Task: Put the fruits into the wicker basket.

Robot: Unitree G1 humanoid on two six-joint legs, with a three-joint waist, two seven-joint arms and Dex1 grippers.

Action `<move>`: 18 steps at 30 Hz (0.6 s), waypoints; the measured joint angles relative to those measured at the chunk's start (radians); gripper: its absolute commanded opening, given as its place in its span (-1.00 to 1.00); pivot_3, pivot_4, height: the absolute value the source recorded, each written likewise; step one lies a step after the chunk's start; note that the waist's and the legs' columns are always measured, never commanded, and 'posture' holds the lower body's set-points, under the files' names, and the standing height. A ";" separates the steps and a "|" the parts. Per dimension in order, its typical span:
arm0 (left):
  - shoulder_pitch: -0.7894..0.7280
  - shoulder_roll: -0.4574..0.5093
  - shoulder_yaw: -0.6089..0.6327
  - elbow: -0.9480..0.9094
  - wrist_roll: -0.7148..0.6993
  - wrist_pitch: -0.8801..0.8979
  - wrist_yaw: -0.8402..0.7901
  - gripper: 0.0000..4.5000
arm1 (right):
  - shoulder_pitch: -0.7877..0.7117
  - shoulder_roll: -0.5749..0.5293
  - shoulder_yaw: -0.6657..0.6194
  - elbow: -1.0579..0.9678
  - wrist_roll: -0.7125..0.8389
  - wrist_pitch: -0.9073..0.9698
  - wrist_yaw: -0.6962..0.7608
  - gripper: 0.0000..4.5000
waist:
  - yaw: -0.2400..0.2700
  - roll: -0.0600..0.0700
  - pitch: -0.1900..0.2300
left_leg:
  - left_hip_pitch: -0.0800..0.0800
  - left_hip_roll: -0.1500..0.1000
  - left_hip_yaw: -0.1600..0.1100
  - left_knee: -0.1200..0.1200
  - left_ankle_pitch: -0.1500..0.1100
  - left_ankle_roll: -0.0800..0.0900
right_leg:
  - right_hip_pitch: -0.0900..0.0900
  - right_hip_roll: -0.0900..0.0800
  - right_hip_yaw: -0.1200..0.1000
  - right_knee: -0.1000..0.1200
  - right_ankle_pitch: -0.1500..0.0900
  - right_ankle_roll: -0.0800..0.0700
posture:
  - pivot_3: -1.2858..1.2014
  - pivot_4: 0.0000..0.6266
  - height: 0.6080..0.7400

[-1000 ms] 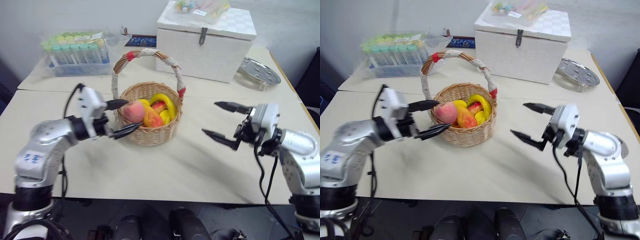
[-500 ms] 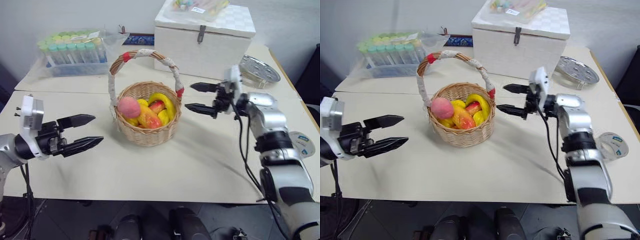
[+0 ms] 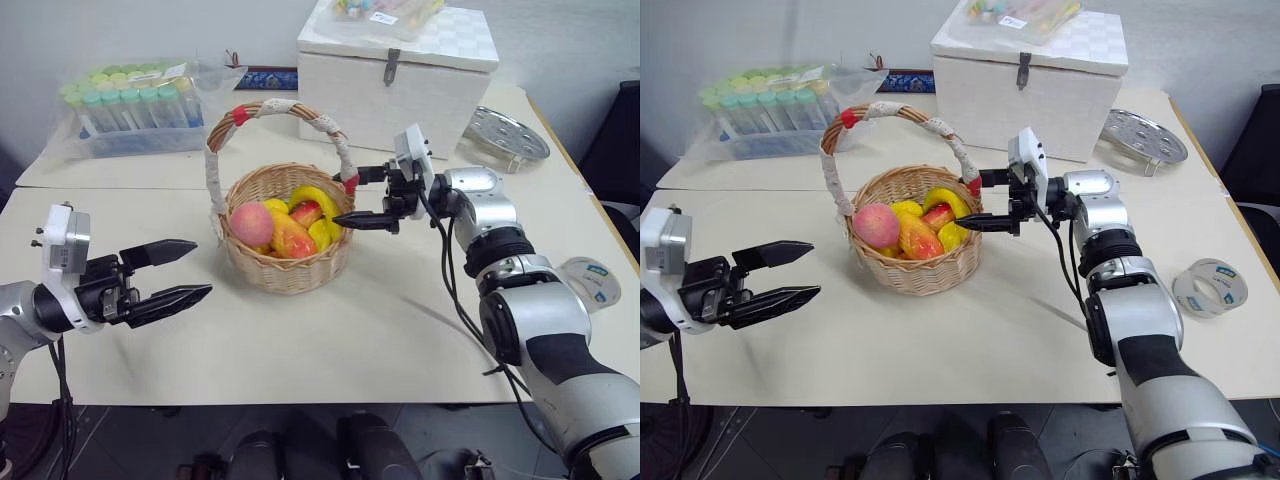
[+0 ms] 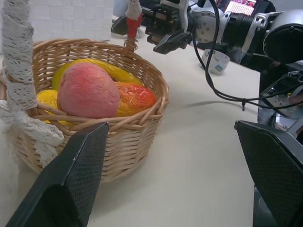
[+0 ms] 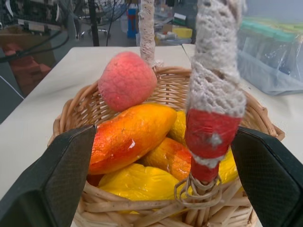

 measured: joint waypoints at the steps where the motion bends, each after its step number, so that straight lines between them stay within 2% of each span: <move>1: 0.000 -0.001 -0.006 0.000 0.004 -0.004 0.000 1.00 | 0.001 0.000 -0.006 -0.004 0.005 0.012 0.001 0.82 | 0.000 0.000 0.000 | 0.000 0.000 0.000 0.000 0.000 0.000 | 0.000 0.000 0.000 0.000 0.000 0.000 | 0.03 -0.52 1.00; 3: -0.001 -0.001 -0.020 0.002 0.010 -0.012 0.000 1.00 | 0.005 -0.001 -0.026 -0.010 0.009 0.014 -0.001 0.58 | 0.000 0.000 0.000 | 0.000 0.000 0.000 0.000 0.000 0.000 | 0.000 0.000 0.000 0.000 0.000 0.000 | 0.03 -0.52 1.00; 9: -0.018 -0.008 -0.072 0.013 0.028 -0.032 -0.001 1.00 | 0.030 -0.001 -0.035 -0.044 0.008 0.012 -0.006 -0.38 | 0.000 0.000 0.000 | 0.000 0.000 0.000 0.000 0.000 0.000 | 0.000 0.000 0.000 0.000 0.000 0.000 | 0.03 -0.52 1.00; 13: -0.042 -0.008 -0.092 0.037 0.040 -0.049 -0.005 1.00 | 0.055 -0.003 -0.038 -0.096 0.010 0.038 -0.004 -0.95 | 0.000 0.000 0.000 | 0.000 0.000 0.000 -0.001 0.000 0.000 | 0.000 0.000 0.000 0.000 0.000 0.000 | 0.03 -0.52 1.00; 18: -0.056 -0.008 -0.142 0.052 0.064 -0.067 -0.019 1.00 | 0.166 -0.040 -0.040 -0.291 0.047 0.111 -0.004 -0.96 | 0.004 0.000 0.000 | 0.000 0.000 0.000 -0.001 0.000 0.000 | 0.000 0.000 0.000 -0.001 0.000 0.000 | 0.03 -0.52 1.00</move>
